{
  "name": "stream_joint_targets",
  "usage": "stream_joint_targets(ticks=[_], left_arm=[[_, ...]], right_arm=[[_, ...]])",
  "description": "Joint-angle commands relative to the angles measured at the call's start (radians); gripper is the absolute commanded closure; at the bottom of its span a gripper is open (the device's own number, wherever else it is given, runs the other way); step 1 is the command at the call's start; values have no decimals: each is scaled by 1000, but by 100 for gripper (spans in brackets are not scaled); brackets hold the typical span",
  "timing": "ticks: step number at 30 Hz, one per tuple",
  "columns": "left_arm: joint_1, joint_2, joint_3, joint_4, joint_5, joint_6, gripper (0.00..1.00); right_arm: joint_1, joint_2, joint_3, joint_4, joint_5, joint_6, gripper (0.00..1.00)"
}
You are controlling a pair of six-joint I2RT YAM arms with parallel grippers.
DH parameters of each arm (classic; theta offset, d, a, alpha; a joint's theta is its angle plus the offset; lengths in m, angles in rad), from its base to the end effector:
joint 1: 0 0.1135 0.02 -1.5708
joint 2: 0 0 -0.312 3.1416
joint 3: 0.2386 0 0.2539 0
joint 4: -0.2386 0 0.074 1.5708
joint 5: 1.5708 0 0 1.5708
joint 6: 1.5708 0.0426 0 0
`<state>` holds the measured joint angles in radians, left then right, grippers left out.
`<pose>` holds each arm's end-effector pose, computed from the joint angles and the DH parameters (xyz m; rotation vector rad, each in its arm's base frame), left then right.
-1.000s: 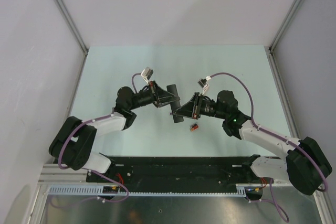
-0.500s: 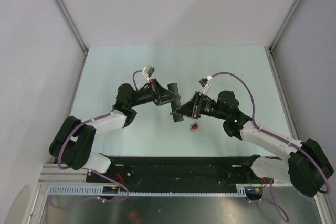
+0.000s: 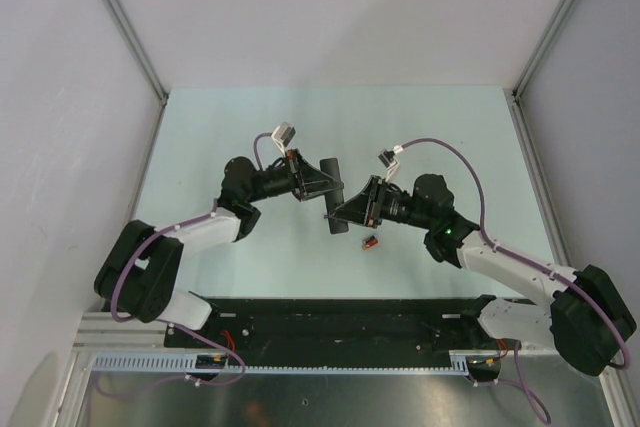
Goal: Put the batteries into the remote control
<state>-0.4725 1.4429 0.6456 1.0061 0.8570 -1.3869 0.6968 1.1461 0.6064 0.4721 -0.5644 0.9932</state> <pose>0.2482 -0.1630 0.3095 0.1024 1.8220 -2.0066 0.1722 0.1738 0.3151 -0.2260 1.9331 1.6746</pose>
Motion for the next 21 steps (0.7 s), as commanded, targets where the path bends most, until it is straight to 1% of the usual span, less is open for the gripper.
stream_joint_targets(ticks=[1, 12, 13, 15, 16, 19, 21], left_arm=[[69, 1, 81, 54, -168, -11, 100], [68, -7, 60, 31, -171, 20, 100], [69, -9, 58, 28, -171, 23, 100], [69, -10, 49, 22, -171, 28, 100], [68, -10, 45, 20, -173, 31, 100], [64, -12, 26, 14, -177, 40, 100], [63, -10, 14, 9, -179, 46, 100]], right_arm=[[33, -17, -22, -159, -115, -59, 74], [9, -31, -22, -124, -114, -16, 71], [6, -32, -22, -109, -112, -7, 67], [-2, -32, -22, -92, -108, 21, 62], [-6, -34, -19, -78, -107, 30, 55], [-14, -32, -5, -79, -103, 41, 45], [-17, -29, 6, -85, -98, 41, 43]])
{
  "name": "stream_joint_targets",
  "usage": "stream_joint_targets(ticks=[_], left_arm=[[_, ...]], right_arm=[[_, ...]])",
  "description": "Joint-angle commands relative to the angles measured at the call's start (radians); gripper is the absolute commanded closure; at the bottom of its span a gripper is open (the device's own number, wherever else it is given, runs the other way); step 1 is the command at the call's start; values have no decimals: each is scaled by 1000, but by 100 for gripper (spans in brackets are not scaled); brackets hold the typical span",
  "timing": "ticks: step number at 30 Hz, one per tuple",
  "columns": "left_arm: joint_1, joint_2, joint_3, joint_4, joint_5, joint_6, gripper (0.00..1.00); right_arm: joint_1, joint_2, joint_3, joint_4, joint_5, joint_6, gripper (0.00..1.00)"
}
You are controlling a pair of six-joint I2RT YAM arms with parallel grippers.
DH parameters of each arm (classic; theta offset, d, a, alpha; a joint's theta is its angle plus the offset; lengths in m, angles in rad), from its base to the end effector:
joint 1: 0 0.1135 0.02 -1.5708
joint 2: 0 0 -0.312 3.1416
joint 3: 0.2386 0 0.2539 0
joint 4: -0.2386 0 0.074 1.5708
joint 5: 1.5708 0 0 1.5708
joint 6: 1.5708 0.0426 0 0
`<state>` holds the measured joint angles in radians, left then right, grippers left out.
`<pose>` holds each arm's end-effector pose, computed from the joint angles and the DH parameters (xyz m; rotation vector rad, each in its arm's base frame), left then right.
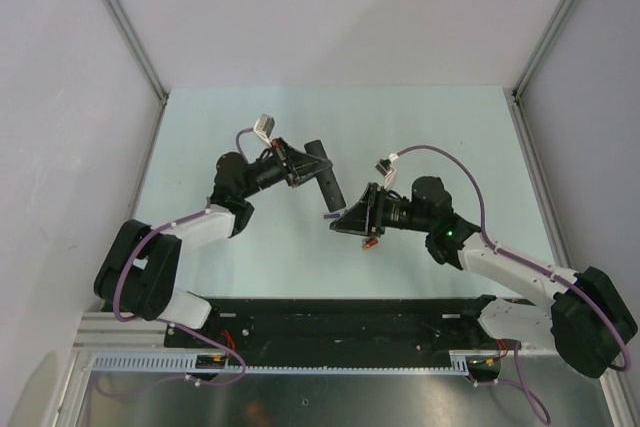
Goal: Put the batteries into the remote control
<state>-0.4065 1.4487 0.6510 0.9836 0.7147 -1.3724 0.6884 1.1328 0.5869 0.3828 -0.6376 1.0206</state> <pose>0.2660 -0.1449 0.3081 -0.1054 1.7548 -1.8782 0.1665 0.1698 0.3017 -0.2218 2.0638 1.7129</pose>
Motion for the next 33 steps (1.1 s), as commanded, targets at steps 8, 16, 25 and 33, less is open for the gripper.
stream_joint_targets(ticks=[8, 16, 25, 33], left_arm=[[0, -7, 15, -35, -54, 84, 100], [-3, -34, 67, -215, -109, 203, 100], [-17, -102, 98, -399, -187, 292, 100], [-29, -117, 102, -442, -193, 311, 100]], right_arm=[[-6, -57, 164, -336, 88, -178, 30], [82, -44, 470, -873, 488, -456, 21], [220, 119, 634, -1038, 773, -513, 19], [232, 168, 666, -1004, 762, -527, 19]])
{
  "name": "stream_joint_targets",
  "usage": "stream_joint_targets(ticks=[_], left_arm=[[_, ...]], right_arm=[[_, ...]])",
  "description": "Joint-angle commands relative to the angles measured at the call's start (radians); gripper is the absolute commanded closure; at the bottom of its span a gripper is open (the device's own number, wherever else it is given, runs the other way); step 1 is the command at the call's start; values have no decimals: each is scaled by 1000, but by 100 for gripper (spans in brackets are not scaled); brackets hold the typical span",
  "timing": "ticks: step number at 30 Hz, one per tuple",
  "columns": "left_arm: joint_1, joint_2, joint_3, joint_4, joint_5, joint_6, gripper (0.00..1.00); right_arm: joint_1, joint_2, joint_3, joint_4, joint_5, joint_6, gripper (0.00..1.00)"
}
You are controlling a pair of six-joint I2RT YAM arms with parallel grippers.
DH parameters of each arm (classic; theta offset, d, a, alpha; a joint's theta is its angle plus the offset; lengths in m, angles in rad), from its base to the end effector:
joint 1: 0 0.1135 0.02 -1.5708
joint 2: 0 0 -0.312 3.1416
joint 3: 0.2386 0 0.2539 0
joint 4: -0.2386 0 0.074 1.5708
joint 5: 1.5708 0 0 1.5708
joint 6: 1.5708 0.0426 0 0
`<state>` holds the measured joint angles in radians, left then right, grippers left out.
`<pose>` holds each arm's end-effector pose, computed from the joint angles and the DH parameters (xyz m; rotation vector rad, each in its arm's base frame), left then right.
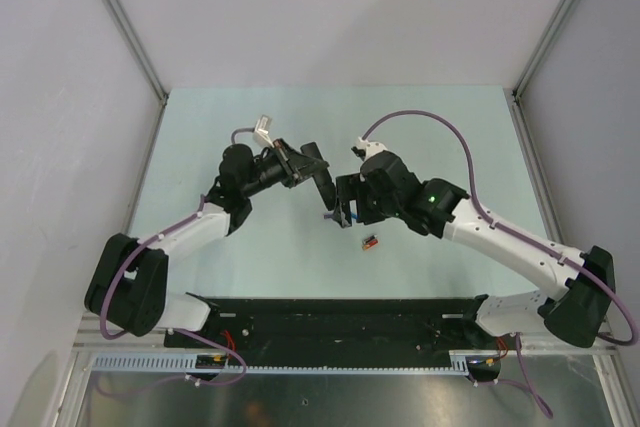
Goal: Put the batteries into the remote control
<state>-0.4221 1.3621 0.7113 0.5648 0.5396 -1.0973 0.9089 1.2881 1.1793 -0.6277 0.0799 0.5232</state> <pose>0.2630 -0.1421 0.3075 -0.1699 1.9021 -1.5408 0.1693 0.2117 0.3678 -0.4165 2.3538 0.6232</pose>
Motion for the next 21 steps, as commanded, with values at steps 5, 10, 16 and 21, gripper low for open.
stream_joint_targets(ticks=[5, 10, 16, 21], left_arm=[[-20, -32, 43, -37, -18, 43, 100], [-23, -31, 42, -43, -15, 43, 100], [-32, -38, 43, -43, -12, 36, 100], [-38, -43, 43, -43, -10, 37, 100]], right_arm=[[10, 28, 86, 40, 8, -34, 18], [8, 56, 102, 43, -14, -38, 17], [2, 86, 103, 59, -48, -52, 20], [-7, 111, 109, 75, -65, -57, 25]])
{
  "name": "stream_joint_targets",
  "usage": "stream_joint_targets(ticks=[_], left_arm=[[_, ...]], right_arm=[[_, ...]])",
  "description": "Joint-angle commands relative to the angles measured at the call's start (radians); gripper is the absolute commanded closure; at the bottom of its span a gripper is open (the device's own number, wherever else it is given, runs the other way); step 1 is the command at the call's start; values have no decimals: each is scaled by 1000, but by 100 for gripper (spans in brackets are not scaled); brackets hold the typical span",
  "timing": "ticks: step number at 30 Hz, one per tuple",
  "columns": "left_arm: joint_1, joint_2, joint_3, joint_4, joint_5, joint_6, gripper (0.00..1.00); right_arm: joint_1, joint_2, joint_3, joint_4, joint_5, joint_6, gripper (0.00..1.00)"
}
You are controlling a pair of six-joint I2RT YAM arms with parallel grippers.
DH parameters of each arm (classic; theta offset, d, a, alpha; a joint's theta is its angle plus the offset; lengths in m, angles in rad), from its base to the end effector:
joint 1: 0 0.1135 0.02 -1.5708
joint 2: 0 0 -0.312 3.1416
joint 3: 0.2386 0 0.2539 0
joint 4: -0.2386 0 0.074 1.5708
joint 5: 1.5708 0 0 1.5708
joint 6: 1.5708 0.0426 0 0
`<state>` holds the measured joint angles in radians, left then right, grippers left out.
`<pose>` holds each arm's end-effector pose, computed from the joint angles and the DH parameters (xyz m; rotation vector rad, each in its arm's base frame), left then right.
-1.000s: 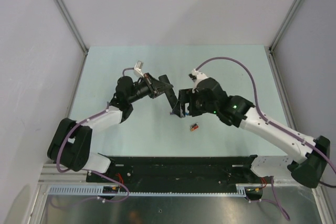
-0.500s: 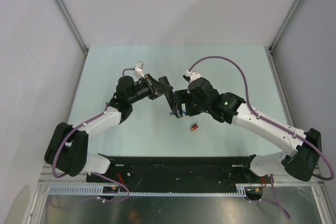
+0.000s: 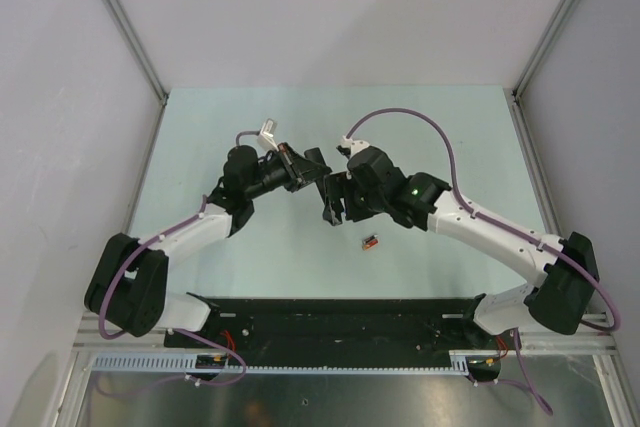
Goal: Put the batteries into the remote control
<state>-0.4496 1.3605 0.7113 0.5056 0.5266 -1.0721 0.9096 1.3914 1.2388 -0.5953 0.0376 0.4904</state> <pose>0.2585 -0.1485 0.3014 -0.1611 1.9615 -1.5184 0.1872 0.2380 0.3630 -0.4825 2.3635 0.6434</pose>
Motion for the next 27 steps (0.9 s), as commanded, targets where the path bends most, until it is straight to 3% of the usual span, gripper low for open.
stream_joint_targets(ticks=[1, 16, 27], left_arm=[[-11, -41, 43, 16, 4, 11, 100], [-15, -54, 36, 16, 6, 9, 100], [-14, -55, 24, 11, -5, 35, 100]], right_arm=[[-8, 9, 50, 48, -21, -27, 26], [-29, 43, 59, 55, -68, -41, 42], [-29, 44, 79, 12, -44, -61, 74]])
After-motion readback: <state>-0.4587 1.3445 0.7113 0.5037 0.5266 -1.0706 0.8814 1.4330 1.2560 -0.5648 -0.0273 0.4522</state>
